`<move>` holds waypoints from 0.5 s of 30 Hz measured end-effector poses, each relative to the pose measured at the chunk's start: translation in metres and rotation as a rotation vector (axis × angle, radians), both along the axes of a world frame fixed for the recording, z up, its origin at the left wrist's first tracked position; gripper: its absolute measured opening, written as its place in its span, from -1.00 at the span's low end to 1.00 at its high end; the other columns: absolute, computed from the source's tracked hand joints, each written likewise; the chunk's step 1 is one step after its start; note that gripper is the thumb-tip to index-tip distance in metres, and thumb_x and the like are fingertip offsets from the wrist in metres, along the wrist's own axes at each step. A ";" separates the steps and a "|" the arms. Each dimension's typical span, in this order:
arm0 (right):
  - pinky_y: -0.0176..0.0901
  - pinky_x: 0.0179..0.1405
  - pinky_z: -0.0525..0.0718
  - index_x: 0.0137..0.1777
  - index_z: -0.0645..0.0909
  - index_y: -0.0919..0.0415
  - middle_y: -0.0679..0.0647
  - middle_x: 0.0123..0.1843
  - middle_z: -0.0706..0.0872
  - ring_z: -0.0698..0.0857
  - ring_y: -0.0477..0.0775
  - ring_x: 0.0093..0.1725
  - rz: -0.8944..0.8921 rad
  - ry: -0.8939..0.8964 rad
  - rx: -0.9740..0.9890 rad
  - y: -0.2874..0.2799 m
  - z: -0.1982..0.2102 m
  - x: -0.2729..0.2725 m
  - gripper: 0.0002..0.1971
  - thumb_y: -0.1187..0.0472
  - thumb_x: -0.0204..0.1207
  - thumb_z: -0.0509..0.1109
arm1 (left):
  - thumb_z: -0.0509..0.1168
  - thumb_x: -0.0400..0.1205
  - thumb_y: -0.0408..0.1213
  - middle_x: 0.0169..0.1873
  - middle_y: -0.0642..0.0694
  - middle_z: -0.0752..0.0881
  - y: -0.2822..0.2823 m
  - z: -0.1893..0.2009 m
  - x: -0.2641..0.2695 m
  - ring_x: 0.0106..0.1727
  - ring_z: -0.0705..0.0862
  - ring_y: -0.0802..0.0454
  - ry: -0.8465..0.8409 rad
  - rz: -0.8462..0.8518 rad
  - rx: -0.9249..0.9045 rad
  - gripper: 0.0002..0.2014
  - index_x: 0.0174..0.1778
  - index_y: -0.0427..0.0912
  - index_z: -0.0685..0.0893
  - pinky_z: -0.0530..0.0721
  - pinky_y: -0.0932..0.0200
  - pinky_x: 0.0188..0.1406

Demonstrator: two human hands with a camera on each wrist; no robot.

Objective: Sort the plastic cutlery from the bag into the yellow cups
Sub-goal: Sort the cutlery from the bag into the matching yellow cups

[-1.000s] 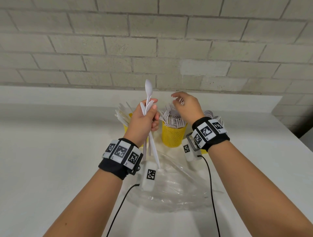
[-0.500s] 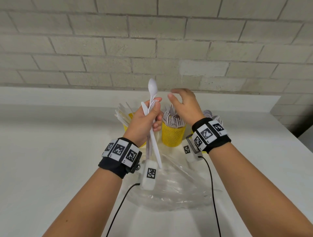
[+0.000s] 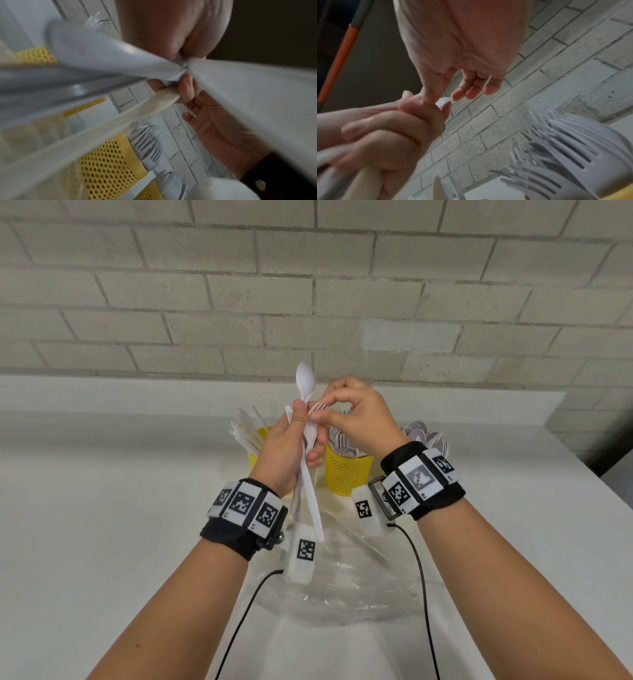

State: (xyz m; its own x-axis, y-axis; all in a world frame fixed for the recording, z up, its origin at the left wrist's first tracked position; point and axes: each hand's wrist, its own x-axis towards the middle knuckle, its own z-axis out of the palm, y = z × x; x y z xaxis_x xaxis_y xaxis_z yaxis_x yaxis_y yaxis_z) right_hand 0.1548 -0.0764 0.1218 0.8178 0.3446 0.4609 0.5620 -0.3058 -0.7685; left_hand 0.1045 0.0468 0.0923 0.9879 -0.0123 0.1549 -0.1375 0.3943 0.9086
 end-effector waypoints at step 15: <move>-0.22 -0.09 0.71 -0.08 0.75 0.22 0.05 -0.15 0.72 0.71 0.03 -0.12 -0.280 -0.250 0.303 -0.039 0.032 0.033 -0.87 0.36 0.47 0.37 | 0.08 0.76 -0.15 -0.55 -0.03 0.38 0.007 -0.015 0.008 -0.64 0.33 0.12 0.070 0.166 0.123 -0.82 0.05 -0.14 0.54 0.32 0.29 -0.63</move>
State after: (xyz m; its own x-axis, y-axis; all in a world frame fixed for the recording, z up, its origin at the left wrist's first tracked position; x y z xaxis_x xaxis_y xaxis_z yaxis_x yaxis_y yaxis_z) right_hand 0.1874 -0.1154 0.1537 0.7113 -0.0530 0.7009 0.6690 -0.2548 -0.6982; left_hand 0.1121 0.0538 0.0770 0.9862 0.1367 0.0929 -0.1258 0.2570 0.9582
